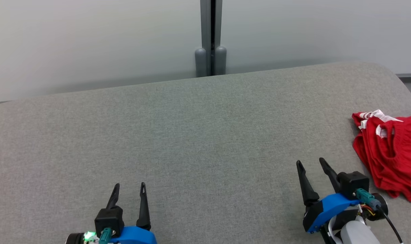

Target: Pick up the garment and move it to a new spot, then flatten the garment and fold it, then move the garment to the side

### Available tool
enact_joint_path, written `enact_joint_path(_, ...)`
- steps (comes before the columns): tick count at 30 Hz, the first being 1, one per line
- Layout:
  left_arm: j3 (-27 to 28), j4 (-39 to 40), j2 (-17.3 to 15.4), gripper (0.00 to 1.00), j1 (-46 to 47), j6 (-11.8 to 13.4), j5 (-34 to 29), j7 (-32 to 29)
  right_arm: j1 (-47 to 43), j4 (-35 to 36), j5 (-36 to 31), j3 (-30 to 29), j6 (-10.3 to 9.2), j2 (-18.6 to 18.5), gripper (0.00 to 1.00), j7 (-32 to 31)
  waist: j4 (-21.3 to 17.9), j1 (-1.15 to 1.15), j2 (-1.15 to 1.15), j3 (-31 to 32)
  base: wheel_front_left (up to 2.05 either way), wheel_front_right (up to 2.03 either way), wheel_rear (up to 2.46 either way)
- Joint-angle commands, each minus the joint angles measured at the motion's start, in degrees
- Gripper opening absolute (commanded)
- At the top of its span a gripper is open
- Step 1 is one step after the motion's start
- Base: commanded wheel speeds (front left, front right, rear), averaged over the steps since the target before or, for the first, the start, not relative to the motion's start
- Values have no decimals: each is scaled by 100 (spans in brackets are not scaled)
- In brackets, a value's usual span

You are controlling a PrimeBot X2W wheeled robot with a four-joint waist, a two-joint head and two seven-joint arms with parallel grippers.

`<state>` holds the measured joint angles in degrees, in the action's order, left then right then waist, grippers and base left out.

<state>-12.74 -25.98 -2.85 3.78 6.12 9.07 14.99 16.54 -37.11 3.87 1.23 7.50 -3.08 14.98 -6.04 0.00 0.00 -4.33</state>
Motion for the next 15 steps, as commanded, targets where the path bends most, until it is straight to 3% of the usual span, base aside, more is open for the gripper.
enact_joint_path(1, 47, 23, -8, 100, -41, 52, 34, 25, -131, 62, 81, 24, -2, 19, 100, 23, 44, 0, 0, 29, 0, 0, 0)
enact_joint_path(6, 146, 4, -6, 100, -140, 103, 108, 25, -260, 160, 259, 152, -2, 12, 100, 23, 288, 0, 0, 169, 0, 0, 0)
enact_joint_path(15, 217, 26, -5, 100, -314, -114, 188, 25, -423, 148, 476, 210, -2, 8, 100, 23, 838, 0, 0, 329, 0, 0, 0)
